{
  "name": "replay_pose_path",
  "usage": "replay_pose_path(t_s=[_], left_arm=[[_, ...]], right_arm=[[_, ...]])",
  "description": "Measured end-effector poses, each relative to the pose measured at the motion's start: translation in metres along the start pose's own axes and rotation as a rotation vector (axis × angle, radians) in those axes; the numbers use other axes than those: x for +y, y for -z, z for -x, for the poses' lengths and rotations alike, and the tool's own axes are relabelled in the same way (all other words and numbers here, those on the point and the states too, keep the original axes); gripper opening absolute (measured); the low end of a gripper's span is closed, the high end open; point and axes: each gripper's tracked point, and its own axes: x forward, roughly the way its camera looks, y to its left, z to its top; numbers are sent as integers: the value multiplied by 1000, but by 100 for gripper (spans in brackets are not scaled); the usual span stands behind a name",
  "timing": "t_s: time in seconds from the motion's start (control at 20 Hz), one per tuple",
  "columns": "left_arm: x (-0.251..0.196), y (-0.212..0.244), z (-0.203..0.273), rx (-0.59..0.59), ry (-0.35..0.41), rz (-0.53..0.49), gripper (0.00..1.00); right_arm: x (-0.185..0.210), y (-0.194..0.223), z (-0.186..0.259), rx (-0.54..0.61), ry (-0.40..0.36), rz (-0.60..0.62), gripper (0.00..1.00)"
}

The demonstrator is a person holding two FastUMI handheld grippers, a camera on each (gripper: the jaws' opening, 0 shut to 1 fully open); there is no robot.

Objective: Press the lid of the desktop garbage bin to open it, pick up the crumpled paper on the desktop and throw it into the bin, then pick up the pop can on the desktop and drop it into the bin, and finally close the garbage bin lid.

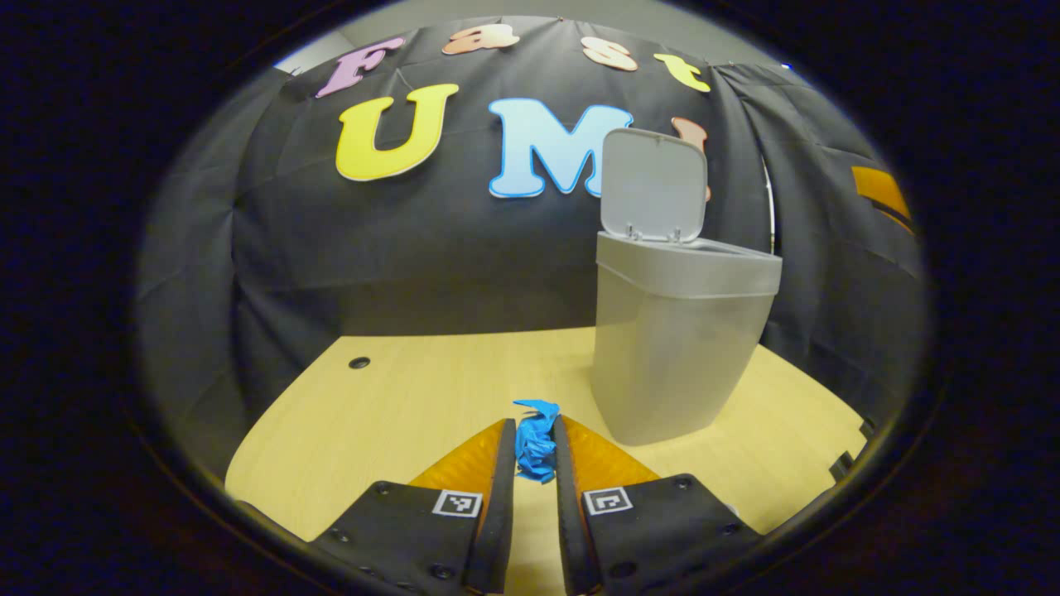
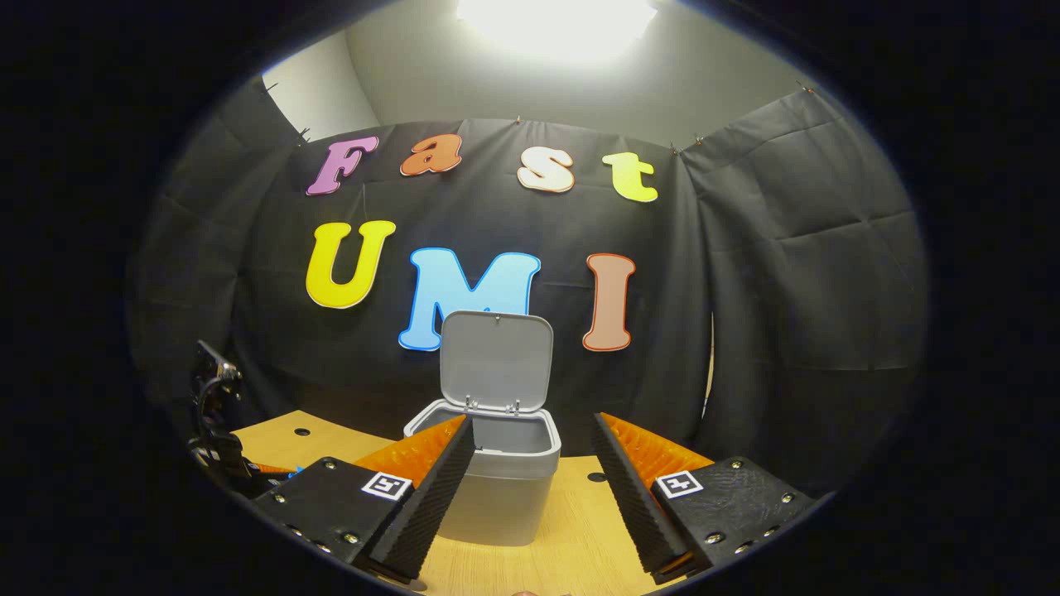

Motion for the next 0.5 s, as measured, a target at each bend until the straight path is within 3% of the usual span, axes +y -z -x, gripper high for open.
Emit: replay_pose_path(t_s=[0.1,0.2,0.5], left_arm=[[-15,-25,-6,-45,19,-1,28],[-29,-50,-13,-89,32,-6,33],[-66,-109,-36,-187,70,-11,32]], right_arm=[[-1,4,-1,8,-11,-15,92],[-6,5,1,13,-8,-18,92],[-25,18,7,36,15,-14,92]])
